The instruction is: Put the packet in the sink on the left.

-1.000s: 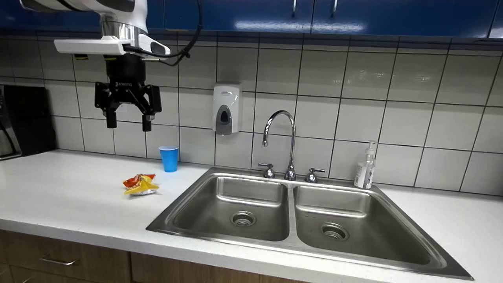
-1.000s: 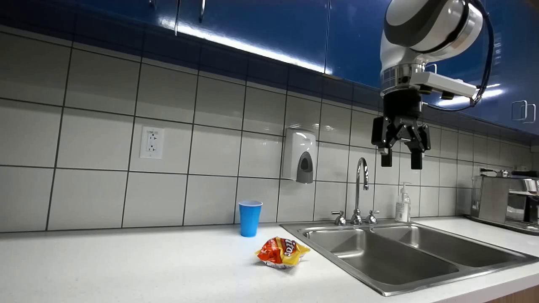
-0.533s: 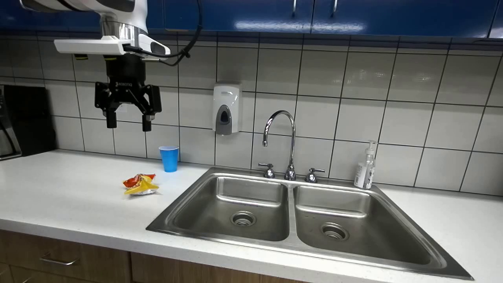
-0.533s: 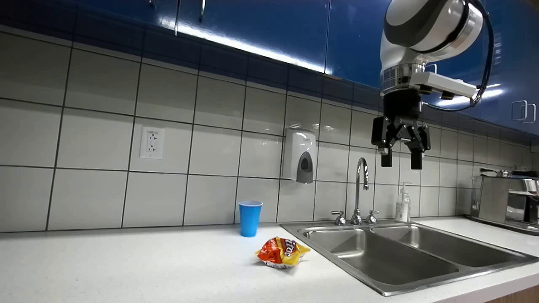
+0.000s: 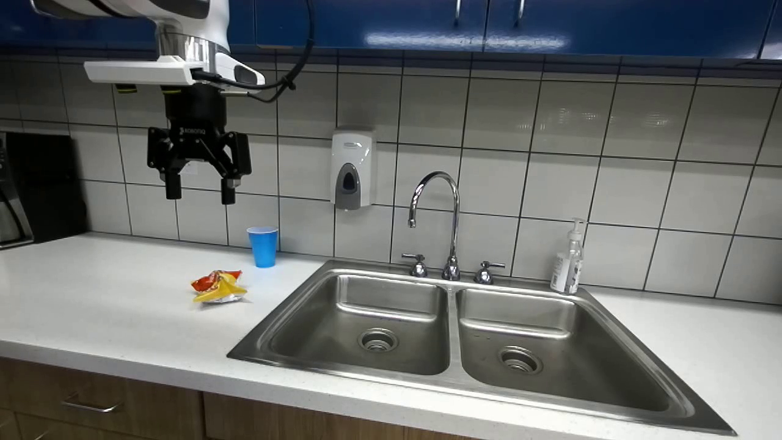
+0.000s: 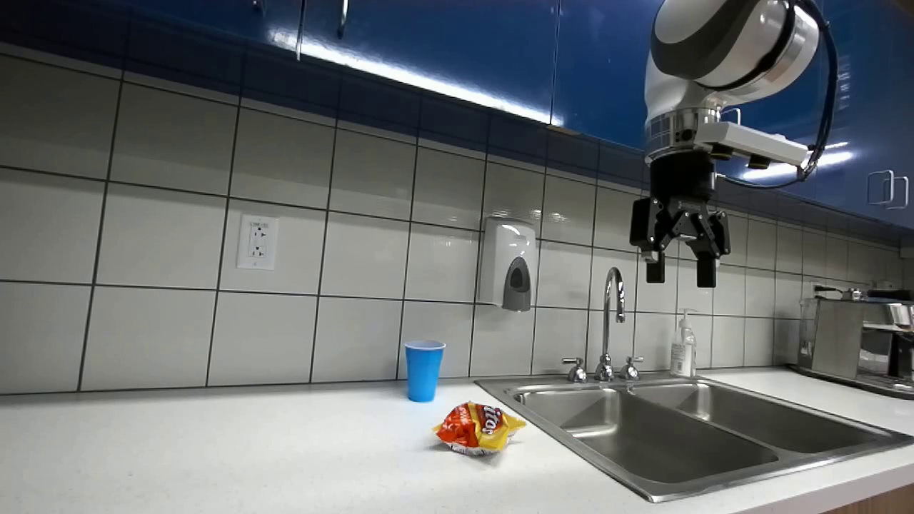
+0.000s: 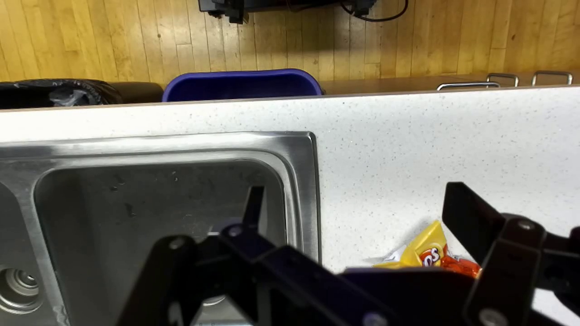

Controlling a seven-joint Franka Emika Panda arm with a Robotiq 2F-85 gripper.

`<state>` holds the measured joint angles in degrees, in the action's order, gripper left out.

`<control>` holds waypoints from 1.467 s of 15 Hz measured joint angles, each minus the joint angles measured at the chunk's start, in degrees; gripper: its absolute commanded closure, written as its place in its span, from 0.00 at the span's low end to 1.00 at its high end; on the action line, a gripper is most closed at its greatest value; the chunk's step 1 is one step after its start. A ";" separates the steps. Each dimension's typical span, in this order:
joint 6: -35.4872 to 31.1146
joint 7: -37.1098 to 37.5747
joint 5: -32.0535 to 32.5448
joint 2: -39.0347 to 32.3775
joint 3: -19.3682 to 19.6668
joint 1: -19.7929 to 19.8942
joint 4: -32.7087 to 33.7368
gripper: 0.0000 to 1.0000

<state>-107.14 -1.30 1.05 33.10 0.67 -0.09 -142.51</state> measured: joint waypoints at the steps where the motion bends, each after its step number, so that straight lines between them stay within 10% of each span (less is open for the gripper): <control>1: 0.00 0.00 0.00 0.00 0.00 0.00 0.00 0.00; 22: -5.80 -15.28 0.01 -9.29 -0.45 -9.19 0.52 0.00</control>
<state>-112.95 -16.57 1.05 23.81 0.23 -9.28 -141.99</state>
